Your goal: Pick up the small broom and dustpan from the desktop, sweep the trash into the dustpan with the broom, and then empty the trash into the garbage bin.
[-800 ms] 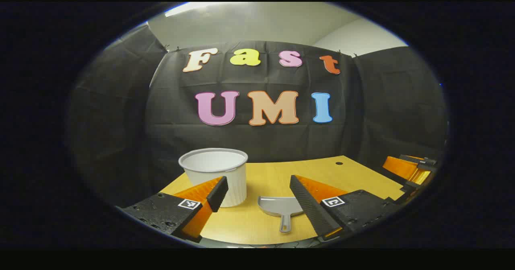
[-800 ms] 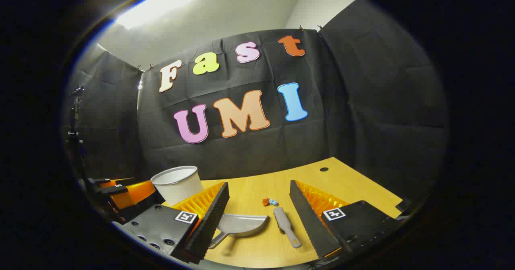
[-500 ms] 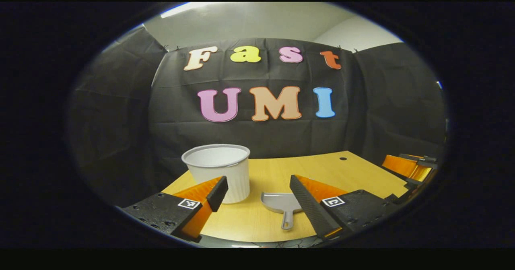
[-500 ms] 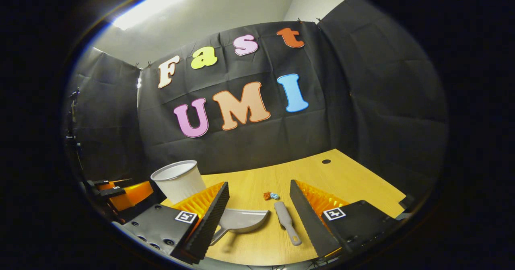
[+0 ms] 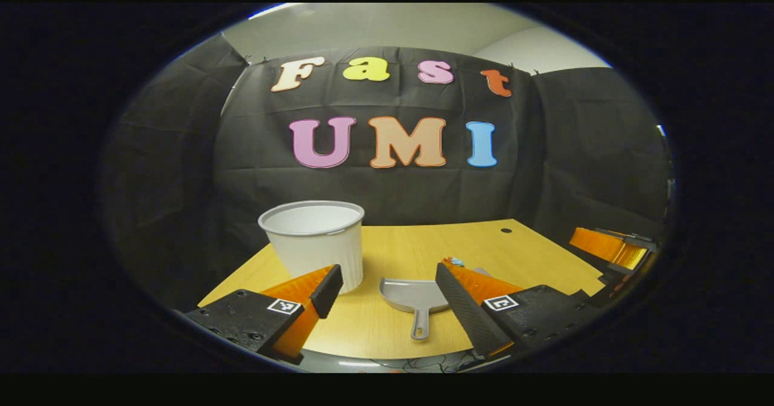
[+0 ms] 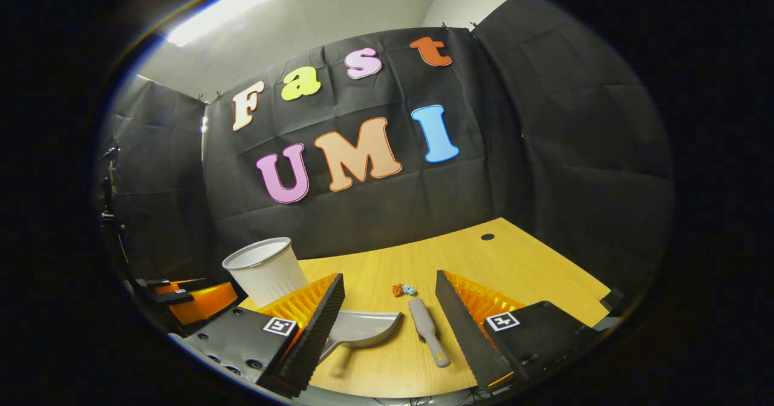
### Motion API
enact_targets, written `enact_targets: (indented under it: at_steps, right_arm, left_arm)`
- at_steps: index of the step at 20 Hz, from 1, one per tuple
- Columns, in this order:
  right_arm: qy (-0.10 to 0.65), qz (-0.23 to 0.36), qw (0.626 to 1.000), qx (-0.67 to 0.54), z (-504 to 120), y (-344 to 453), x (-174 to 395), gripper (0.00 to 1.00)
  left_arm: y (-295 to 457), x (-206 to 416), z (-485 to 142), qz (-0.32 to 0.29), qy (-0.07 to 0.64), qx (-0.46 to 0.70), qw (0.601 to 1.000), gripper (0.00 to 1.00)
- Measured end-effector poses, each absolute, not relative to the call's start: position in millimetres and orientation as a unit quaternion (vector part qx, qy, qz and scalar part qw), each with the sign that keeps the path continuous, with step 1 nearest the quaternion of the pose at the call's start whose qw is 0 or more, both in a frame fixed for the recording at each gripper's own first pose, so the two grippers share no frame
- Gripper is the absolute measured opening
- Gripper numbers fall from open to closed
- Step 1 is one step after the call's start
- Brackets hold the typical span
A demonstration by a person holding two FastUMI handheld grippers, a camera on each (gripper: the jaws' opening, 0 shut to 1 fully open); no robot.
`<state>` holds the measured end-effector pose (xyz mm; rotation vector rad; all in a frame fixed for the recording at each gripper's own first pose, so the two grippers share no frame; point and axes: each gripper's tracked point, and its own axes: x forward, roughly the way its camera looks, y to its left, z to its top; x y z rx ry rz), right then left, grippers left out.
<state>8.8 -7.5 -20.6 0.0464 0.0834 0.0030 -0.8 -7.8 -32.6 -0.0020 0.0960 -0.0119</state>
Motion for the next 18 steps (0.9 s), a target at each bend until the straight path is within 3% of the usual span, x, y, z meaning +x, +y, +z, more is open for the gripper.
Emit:
enact_targets:
  at_steps: [10,18]
  right_arm:
    - [0.044,-0.016,0.999,0.021,-29,22,-5,0.98]
    - [0.076,-0.007,0.997,-0.001,-40,9,-12,0.98]
  left_arm:
    - [7,-2,-41,-0.049,0.058,-0.003,0.997,0.94]
    - [-4,-8,-58,-0.036,0.087,-0.027,0.995,0.94]
